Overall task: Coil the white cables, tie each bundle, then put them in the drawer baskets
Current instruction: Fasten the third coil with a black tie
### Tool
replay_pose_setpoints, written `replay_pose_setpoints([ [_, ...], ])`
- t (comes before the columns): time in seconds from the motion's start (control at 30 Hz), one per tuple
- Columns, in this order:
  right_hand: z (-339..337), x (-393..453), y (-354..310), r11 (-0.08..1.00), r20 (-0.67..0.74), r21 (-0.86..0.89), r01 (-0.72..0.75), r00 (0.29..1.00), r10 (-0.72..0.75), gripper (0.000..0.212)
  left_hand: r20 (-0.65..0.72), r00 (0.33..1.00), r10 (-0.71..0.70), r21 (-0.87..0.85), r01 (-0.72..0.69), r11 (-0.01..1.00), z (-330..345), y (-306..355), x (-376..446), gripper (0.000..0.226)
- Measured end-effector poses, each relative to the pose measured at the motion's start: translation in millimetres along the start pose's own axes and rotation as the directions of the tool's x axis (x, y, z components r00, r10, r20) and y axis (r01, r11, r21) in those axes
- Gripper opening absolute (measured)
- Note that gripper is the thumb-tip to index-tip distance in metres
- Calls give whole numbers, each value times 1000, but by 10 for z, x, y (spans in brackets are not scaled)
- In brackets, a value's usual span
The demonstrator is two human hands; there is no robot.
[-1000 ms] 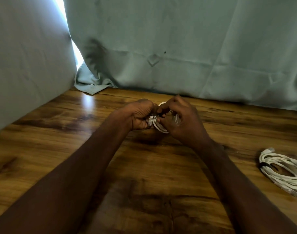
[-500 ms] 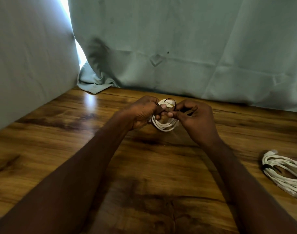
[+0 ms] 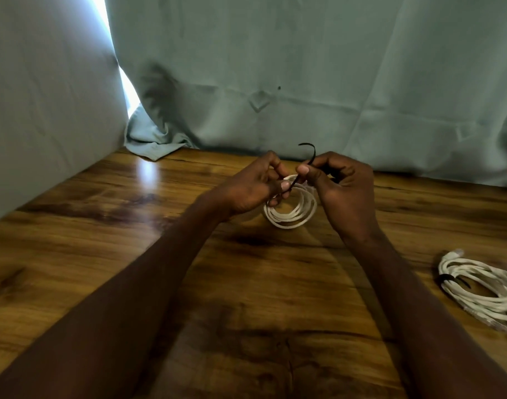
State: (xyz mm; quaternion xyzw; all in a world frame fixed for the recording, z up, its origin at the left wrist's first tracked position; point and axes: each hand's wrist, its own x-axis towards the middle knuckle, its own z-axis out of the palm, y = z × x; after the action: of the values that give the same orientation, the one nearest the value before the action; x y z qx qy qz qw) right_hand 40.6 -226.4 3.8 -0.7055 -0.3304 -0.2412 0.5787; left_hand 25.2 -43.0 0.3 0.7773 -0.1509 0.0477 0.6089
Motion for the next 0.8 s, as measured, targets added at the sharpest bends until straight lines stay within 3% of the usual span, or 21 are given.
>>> replay_pose_setpoints([
  [0.13,-36,33,27,1000,-76,14,-9,997,11,6,164,985,56,115,-76,990,55,108,-45,30],
  [0.3,-24,37,138,974,-144,68,-214,964,222,11,223,965,135,132,-167,977,226,185,-93,35],
  [0.4,15,39,171,900,-157,199,-387,894,419,23,217,962,168,158,-204,966,289,189,-94,31],
  [0.53,53,35,174,871,-149,278,-406,877,456,32,163,969,188,230,-223,947,326,158,-60,24],
  [0.7,94,34,153,755,-149,472,-456,803,578,8,79,970,230,325,-243,914,365,132,-46,20],
  [0.8,108,32,184,722,-208,509,-470,746,632,9,45,966,256,409,-252,877,397,146,-55,26],
])
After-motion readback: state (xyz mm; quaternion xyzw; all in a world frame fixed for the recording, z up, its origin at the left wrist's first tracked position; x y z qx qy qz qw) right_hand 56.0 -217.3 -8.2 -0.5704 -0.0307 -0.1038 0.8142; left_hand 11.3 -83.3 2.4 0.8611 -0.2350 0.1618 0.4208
